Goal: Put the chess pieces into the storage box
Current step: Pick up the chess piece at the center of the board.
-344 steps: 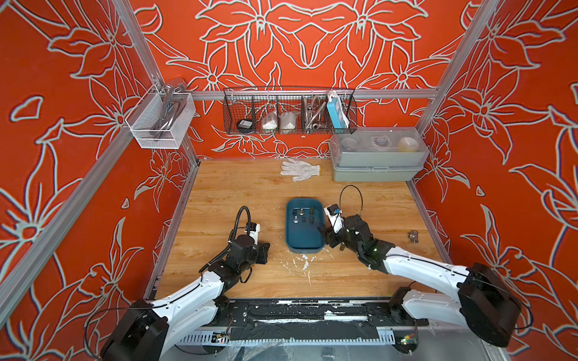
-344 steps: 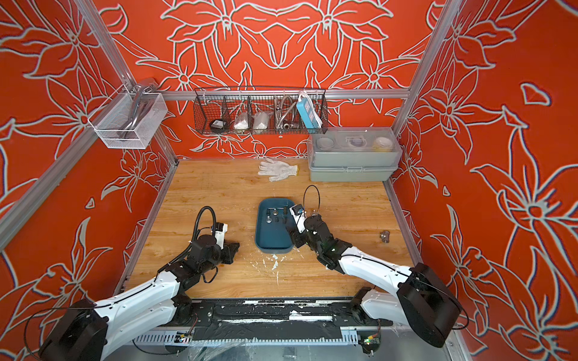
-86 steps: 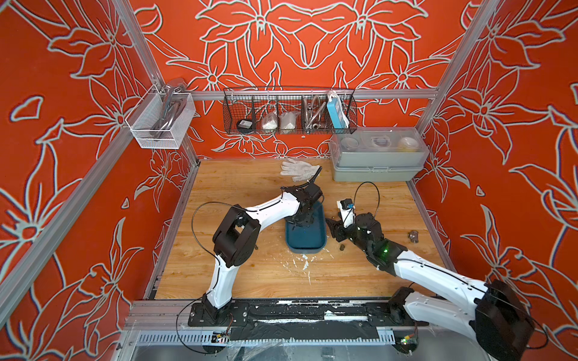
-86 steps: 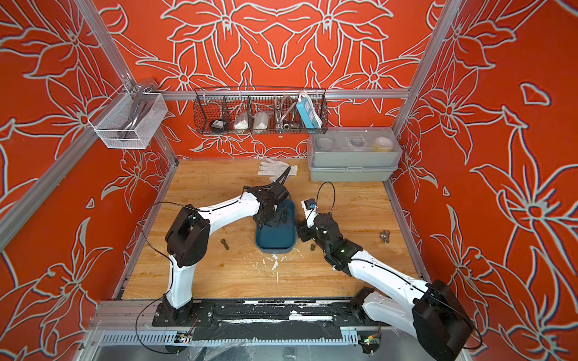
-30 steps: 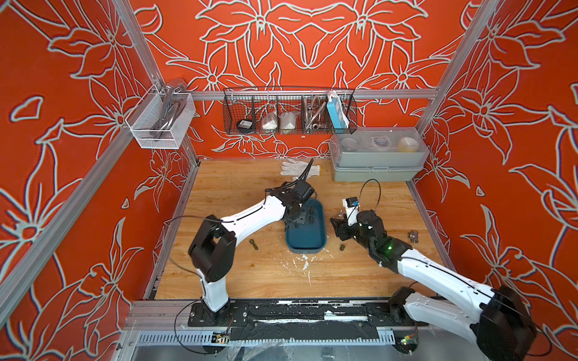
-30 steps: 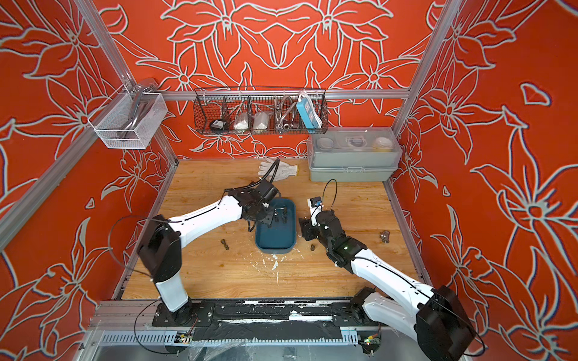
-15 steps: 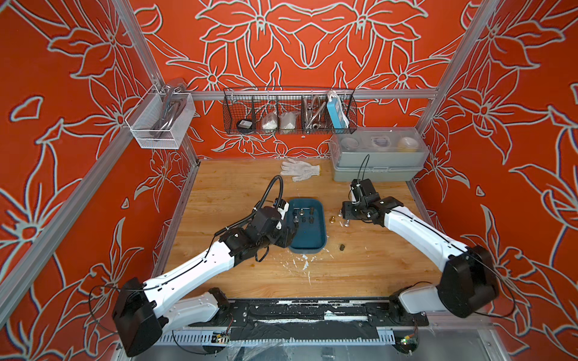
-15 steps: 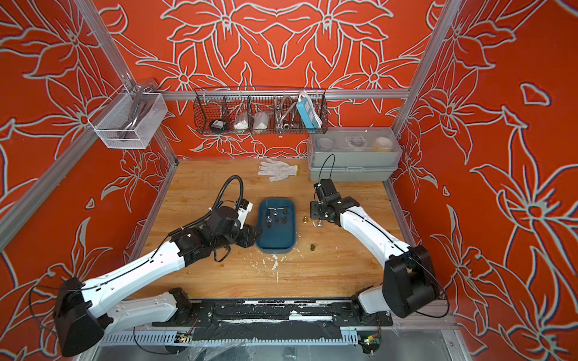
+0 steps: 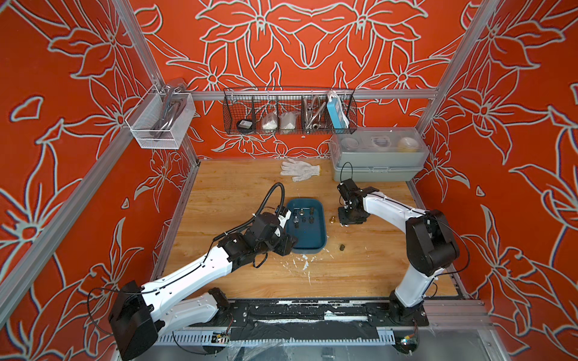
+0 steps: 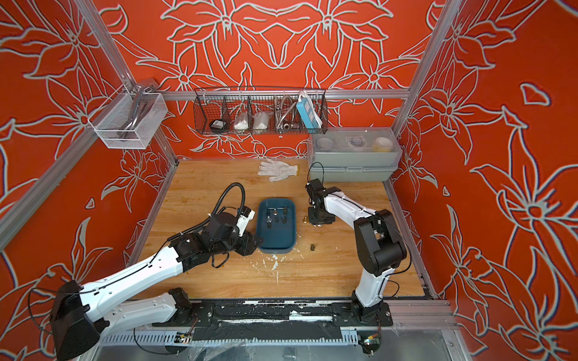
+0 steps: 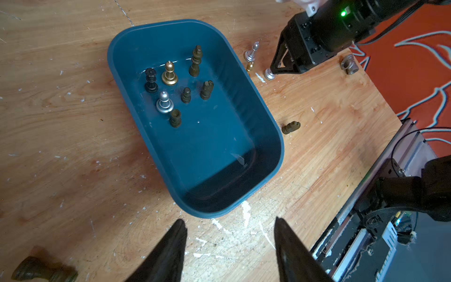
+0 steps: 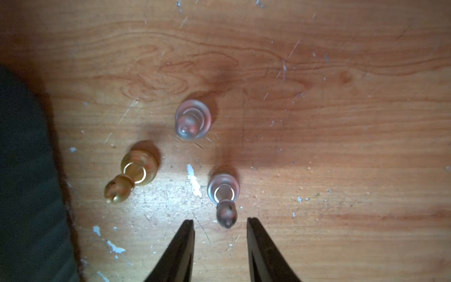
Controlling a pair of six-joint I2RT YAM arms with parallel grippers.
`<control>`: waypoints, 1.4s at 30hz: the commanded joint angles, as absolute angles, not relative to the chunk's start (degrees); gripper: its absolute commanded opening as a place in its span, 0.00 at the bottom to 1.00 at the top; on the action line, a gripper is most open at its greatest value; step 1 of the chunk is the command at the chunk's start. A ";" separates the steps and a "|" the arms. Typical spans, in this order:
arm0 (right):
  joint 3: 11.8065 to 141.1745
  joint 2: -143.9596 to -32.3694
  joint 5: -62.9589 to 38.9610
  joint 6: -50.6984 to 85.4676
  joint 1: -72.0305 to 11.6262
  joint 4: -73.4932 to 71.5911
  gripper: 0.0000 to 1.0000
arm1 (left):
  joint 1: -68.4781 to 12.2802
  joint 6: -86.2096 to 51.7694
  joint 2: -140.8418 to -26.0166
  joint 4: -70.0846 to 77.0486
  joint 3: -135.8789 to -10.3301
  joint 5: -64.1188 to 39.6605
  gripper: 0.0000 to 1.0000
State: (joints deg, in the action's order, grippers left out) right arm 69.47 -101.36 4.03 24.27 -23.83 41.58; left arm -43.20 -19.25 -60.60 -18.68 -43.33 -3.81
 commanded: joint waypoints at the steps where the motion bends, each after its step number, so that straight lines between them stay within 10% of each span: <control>1: 70.97 -102.57 4.77 23.50 -23.40 41.85 0.38 | -43.48 -18.15 -59.55 -17.33 -42.80 -4.56 0.58; 42: 73.40 -92.08 4.89 20.93 -26.41 48.26 0.17 | -37.06 -25.56 -64.24 -19.59 -45.18 -7.78 0.59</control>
State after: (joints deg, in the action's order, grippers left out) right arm 71.64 -95.44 4.32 21.80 -24.53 44.36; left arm -40.05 -22.92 -63.57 -18.31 -43.59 -5.08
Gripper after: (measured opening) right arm 0.170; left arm 0.587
